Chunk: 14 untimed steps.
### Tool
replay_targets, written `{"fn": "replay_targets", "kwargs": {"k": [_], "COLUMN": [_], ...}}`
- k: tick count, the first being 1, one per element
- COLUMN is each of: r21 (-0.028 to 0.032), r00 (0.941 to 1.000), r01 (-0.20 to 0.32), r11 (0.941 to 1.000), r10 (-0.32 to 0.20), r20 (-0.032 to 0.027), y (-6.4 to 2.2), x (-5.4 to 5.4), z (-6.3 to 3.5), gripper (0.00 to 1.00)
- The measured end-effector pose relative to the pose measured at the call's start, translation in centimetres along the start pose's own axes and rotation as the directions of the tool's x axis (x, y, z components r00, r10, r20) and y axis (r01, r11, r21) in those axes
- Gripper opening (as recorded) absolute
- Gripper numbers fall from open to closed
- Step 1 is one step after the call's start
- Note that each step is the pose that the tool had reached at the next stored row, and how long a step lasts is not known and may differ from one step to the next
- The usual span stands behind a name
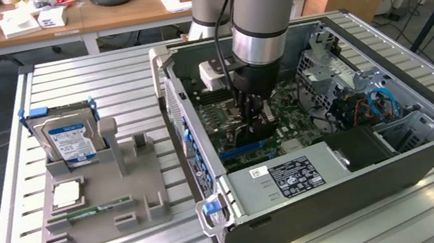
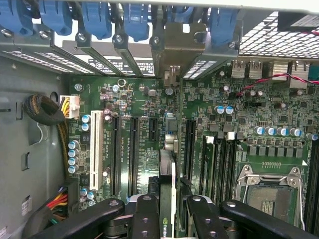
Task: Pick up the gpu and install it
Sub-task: 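Insert the gpu into the slot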
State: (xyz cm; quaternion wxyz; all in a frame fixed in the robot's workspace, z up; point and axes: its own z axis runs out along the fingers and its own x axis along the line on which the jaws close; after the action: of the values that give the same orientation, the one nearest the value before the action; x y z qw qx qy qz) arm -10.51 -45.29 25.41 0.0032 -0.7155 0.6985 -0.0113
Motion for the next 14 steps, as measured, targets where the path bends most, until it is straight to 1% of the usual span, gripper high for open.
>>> {"fn": "replay_targets", "kwargs": {"k": [7,14], "r21": [0.0001,0.0014], "r00": [1.0,1.0], "r01": [0.0,0.0], "r11": [1.0,1.0], "r10": [0.0,0.0], "r20": [0.0,0.0], "y": [0.01,0.15], "x": [0.0,-0.01], "z": [0.11,0.11], "gripper": [0.26,0.26]}}
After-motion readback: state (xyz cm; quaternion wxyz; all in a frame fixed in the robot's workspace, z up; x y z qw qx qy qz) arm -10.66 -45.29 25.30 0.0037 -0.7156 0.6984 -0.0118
